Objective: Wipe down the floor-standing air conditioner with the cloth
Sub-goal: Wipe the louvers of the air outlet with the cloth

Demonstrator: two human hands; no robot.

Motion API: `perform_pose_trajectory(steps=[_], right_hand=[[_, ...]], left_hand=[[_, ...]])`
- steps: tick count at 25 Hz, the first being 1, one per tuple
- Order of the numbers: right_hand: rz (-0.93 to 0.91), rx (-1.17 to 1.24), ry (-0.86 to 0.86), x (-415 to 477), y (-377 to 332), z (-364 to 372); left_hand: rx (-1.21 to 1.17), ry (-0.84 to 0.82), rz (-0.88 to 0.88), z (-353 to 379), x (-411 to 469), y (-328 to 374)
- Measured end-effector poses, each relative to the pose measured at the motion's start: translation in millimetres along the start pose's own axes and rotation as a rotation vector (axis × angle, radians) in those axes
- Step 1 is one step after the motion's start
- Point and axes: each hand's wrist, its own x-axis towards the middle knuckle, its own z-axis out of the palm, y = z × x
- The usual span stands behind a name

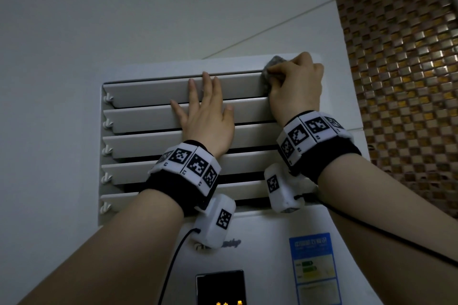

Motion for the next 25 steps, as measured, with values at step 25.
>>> perform_pose_trajectory(steps=[25], right_hand=[[-0.286,0.483,-0.052,-38.1,-33.1,-2.6]], left_hand=[[-0.577,0.05,0.013,-13.5,-20.6,-5.3]])
